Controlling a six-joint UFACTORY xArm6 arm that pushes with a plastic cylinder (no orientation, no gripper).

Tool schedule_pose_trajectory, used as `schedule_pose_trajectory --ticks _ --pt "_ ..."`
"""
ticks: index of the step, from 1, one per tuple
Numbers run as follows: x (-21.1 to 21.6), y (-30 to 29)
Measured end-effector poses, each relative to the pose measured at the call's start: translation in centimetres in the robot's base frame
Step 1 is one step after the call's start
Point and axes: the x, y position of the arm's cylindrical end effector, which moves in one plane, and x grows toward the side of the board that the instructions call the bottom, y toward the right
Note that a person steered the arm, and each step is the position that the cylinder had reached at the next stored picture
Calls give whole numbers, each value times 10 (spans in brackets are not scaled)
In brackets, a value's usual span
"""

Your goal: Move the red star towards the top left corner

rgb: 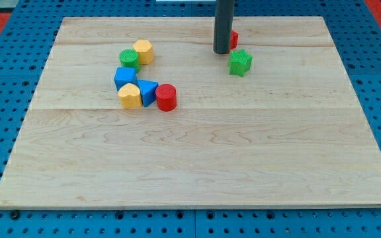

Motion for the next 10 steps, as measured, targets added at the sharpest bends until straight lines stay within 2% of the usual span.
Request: schedule_pose_trajectory --ticks 1,2,3,4,5,6,7,8,9,10 --pt "0 9" --pt "-9 55" --pt "-36 76" --pt "-43 -23" --pt "-38 -87" --pt "-9 -87" --pt "-4 -139" --pt "-16 -194" --pt "-21 -221" --pt "-40 -225"
